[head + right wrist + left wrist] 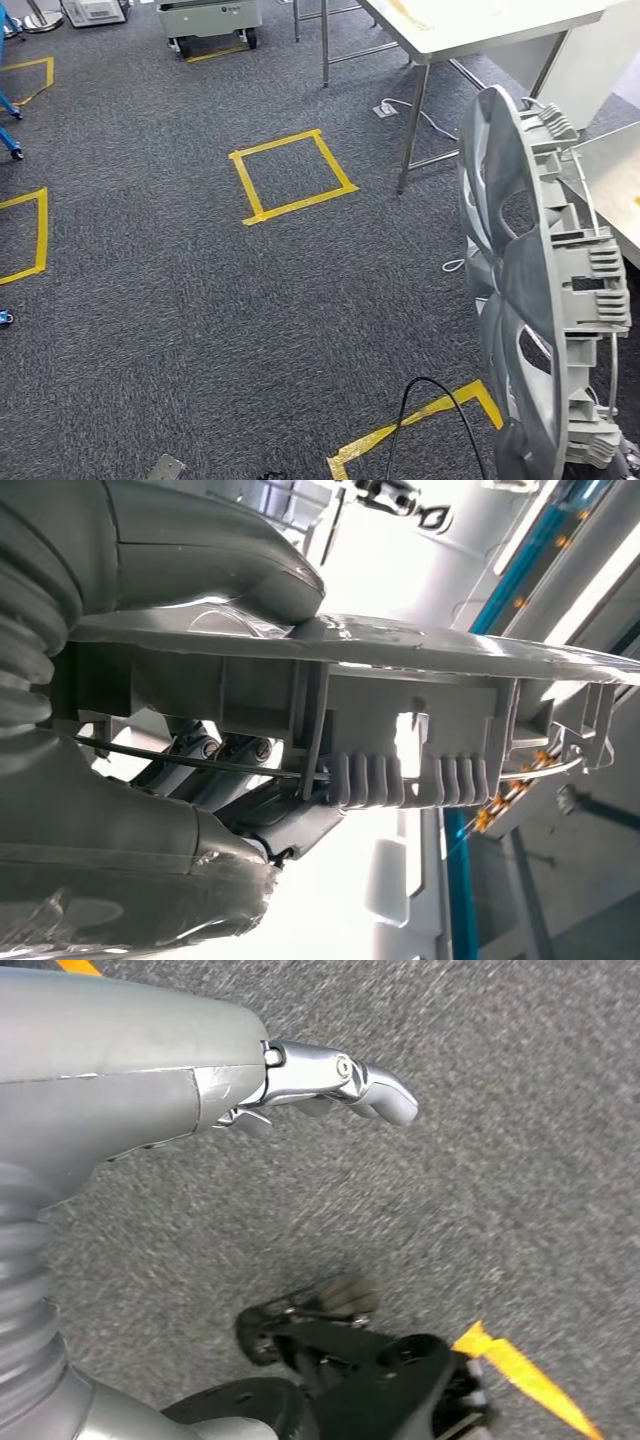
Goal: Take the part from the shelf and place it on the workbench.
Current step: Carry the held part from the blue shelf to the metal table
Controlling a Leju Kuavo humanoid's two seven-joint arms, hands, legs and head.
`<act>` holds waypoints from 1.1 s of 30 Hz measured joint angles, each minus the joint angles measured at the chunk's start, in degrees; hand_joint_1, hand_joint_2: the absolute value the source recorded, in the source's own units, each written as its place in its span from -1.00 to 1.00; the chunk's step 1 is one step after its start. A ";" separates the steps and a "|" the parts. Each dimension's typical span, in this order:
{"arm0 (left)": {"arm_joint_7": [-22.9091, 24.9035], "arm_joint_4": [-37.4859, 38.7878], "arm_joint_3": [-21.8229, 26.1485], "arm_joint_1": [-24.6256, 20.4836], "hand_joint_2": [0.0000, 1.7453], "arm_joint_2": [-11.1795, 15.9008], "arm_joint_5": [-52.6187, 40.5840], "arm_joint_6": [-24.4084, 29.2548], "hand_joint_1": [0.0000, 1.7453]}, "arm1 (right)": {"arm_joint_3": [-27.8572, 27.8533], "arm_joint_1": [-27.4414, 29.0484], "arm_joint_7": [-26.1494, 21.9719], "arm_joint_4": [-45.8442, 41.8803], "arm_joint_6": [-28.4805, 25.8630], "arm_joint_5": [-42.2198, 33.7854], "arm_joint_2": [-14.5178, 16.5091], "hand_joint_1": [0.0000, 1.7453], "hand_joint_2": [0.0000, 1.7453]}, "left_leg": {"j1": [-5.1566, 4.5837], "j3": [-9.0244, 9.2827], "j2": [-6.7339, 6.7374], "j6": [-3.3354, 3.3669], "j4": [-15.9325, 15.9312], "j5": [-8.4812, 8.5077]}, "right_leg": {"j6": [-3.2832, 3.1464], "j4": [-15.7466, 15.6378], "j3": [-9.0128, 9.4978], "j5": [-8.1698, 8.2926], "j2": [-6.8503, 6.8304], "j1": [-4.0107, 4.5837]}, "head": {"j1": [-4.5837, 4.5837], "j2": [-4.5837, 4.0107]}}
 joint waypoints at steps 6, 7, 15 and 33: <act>1.84 0.00 0.16 -0.39 1.00 0.09 -0.73 0.76 -1.00 | -2.39 0.82 -0.04 -1.89 0.00 -2.92 2.20 1.00 1.00 | -0.54 15.90 -4.58 2.01 -19.12 -0.70 | 1.42 -0.10 -3.43 4.32 3.12 -0.20 | 0.08 0.02; 2.48 0.00 0.29 -0.36 1.00 0.05 -0.95 0.86 -1.00 | -3.10 1.05 -0.07 -2.22 0.00 -3.50 2.67 1.00 1.00 | -0.63 15.53 -3.86 2.32 -19.27 -0.21 | 1.76 -0.24 -3.76 4.85 3.43 -0.43 | 0.06 0.02; 2.51 0.00 0.66 1.60 1.00 0.71 -4.45 0.79 -1.00 | -8.77 3.04 -0.08 -5.14 0.00 -6.92 6.50 1.00 1.00 | -0.29 12.09 2.17 3.16 -19.87 1.75 | 3.68 17.06 -8.21 -3.57 -2.37 -1.23 | 0.84 0.02; -2.42 -0.03 -0.75 3.85 1.00 1.46 -10.43 1.14 -1.00 | -12.18 6.27 -0.10 -9.24 0.02 -2.24 13.58 1.00 1.00 | -0.27 -4.52 -1.62 -0.08 -3.36 14.14 | 0.17 -0.58 11.94 -10.78 2.74 -1.45 | -0.11 0.02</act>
